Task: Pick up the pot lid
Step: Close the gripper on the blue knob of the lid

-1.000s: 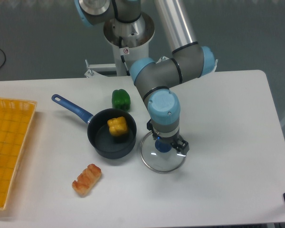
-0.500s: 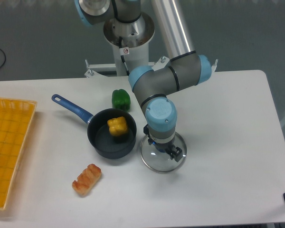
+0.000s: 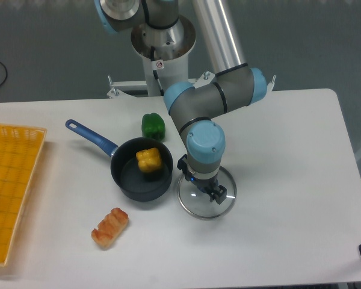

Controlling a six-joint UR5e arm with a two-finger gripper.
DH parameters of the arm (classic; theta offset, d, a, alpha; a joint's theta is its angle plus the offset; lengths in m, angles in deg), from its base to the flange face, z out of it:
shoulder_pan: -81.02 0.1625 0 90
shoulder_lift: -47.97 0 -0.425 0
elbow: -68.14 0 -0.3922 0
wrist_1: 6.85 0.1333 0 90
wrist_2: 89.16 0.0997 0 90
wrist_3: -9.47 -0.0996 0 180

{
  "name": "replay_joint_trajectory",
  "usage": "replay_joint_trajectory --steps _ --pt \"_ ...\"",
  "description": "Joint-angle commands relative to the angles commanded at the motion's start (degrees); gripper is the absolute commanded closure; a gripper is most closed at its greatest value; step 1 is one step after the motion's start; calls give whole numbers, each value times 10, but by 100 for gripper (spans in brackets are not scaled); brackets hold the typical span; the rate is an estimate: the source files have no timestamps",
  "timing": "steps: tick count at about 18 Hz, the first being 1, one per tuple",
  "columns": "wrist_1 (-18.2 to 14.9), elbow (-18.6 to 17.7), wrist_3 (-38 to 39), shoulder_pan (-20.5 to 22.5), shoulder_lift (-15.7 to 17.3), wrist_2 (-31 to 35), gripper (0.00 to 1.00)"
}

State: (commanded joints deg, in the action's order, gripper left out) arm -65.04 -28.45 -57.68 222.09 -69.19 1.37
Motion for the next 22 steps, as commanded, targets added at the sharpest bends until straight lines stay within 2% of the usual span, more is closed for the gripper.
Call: replay_joint_trajectory --steps 22 --pt "14 -18 1 -3 -1 34 0"
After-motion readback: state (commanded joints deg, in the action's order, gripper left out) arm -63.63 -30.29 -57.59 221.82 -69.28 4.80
